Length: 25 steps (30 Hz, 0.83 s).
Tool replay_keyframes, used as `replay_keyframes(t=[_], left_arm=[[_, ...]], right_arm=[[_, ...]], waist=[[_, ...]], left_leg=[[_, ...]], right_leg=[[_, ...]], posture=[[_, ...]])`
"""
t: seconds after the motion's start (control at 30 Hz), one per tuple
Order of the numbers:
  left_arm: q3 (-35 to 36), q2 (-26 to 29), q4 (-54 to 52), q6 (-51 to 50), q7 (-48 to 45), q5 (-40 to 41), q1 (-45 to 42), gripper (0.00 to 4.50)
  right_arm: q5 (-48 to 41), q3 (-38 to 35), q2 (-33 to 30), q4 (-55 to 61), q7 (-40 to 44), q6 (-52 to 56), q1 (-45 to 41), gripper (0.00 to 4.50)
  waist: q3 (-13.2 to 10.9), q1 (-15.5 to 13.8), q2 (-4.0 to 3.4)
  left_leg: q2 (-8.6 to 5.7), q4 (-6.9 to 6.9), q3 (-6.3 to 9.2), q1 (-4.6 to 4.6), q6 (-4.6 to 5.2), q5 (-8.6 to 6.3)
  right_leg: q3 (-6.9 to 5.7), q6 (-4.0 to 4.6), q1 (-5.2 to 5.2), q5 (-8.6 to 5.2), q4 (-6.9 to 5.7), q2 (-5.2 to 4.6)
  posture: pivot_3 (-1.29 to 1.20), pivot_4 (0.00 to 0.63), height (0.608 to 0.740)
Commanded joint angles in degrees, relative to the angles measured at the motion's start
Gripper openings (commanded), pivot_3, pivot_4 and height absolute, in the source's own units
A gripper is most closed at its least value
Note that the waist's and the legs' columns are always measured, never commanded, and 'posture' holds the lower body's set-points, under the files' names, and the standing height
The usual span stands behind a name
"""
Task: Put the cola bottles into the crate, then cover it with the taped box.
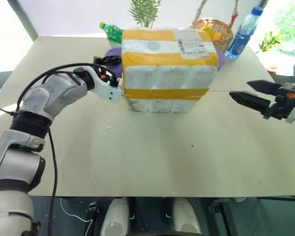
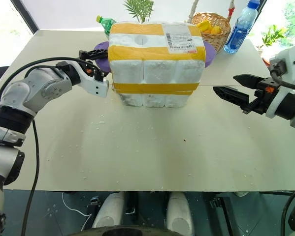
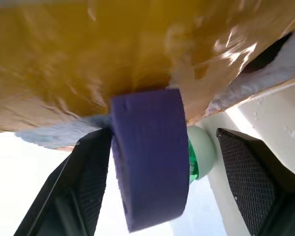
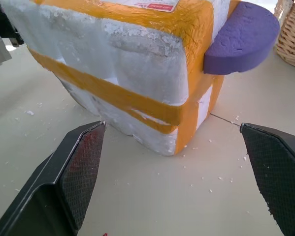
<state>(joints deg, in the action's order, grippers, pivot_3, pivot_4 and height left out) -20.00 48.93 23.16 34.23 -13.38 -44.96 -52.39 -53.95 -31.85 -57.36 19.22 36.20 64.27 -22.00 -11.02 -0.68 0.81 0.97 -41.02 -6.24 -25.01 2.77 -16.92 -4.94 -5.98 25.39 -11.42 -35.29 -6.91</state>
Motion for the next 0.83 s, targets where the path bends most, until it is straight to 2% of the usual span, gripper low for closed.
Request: replay_keyframes(t=[0.03,0.23,0.3,0.4,0.47,0.53,0.6,0.67,0.83], left_arm=[[8.09,4.64,-8.40,2.20,0.38,8.28,6.55,3.66],[16.83,9.60,-13.97,5.04,-10.79,34.06,16.73,3.66],[18.80,10.26,-14.59,-1.63,-18.50,44.60,19.58,3.66],[23.46,10.55,-19.78,-30.70,-30.14,67.65,22.76,3.66],[28.18,13.08,-21.06,-52.73,-37.06,85.23,21.04,3.66],[30.64,17.76,-19.61,-67.65,-46.46,95.11,19.01,3.66],[30.76,23.40,-18.52,-76.88,-57.24,99.54,18.49,3.66],[29.58,25.41,-16.07,-81.01,-62.00,99.83,15.37,3.66],[24.49,25.01,-12.81,-76.55,-67.31,89.98,10.11,3.66]], right_arm=[[2.07,-0.94,-2.27,-1.92,1.58,-2.57,0.27,4.50],[4.16,0.92,-4.77,-4.99,5.20,-4.12,0.43,4.50],[5.05,2.31,-5.39,-6.40,6.21,-5.18,-0.57,4.50],[6.32,4.27,-6.52,-8.72,8.42,-6.73,-1.95,4.50],[6.75,5.69,-7.44,-9.91,11.21,-7.87,-2.94,4.50],[6.70,7.17,-8.26,-11.06,14.29,-8.71,-4.30,4.50],[6.73,9.00,-9.01,-12.11,17.58,-9.57,-5.71,4.50],[7.22,11.27,-9.86,-12.72,20.89,-10.47,-6.87,4.50],[8.17,15.36,-9.78,-13.57,24.58,-11.35,-10.52,4.50]], waist=[[0.00,0.06,0.00],[0.01,-0.06,-0.03],[0.05,-0.01,-0.10],[0.09,0.15,-0.18],[0.08,0.16,-0.19],[0.04,0.33,-0.14],[0.05,0.60,-0.18],[0.06,0.53,-0.22],[0.08,0.21,-0.31]], left_leg=[[0.00,-0.01,0.01,0.00,0.00,0.00],[0.02,-0.03,0.03,0.01,-0.04,0.02],[-0.01,-0.05,0.02,0.03,-0.05,0.02],[-0.01,-0.04,-0.01,0.11,-0.05,0.02],[0.03,-0.05,0.01,0.11,-0.07,0.04],[0.05,-0.04,0.05,0.11,-0.09,0.05],[0.05,-0.04,0.03,0.10,-0.08,0.04],[0.03,0.01,0.01,0.10,-0.07,0.03],[-0.02,0.01,0.01,0.17,-0.11,0.05]], right_leg=[[0.00,0.00,0.00,0.00,0.00,-0.01],[-0.01,0.01,0.00,0.00,-0.02,-0.06],[-0.02,0.01,-0.02,0.00,-0.02,-0.10],[-0.02,0.01,-0.08,0.00,-0.04,-0.10],[-0.01,0.00,-0.07,-0.01,-0.08,-0.02],[-0.01,-0.01,-0.07,-0.02,-0.05,0.04],[0.00,-0.02,-0.06,-0.04,-0.04,0.07],[0.00,-0.03,-0.07,-0.05,0.04,0.08],[0.00,-0.02,-0.11,-0.06,-0.03,0.08]], posture=[[0.00,0.150,0.740],[0.00,0.150,0.740],[0.00,0.150,0.740],[0.00,0.150,0.740],[0.00,0.150,0.740],[0.00,0.150,0.740],[0.00,0.150,0.740],[0.00,0.150,0.740],[0.00,0.150,0.740]])
